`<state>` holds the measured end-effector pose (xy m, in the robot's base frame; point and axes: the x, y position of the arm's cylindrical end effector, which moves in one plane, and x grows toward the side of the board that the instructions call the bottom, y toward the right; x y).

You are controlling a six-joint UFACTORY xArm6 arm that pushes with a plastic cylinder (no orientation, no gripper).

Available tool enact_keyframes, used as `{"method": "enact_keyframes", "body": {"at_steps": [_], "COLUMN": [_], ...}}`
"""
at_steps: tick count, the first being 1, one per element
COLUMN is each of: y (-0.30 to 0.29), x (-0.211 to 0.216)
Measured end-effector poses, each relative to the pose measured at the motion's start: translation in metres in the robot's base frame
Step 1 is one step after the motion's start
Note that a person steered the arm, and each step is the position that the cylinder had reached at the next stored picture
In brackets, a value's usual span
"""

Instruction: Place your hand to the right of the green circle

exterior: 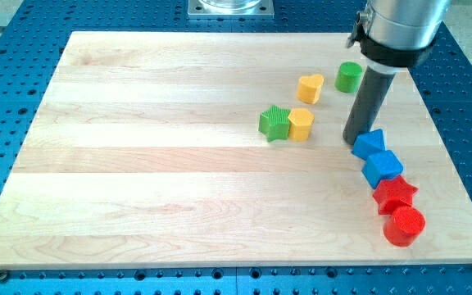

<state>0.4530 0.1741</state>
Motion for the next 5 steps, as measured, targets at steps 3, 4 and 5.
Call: {"method": "enact_keyframes", "body": {"at_steps": [3, 4, 5], "y": [0.027, 0.014, 0.077], "x": [-0.036, -0.053, -0.097]}}
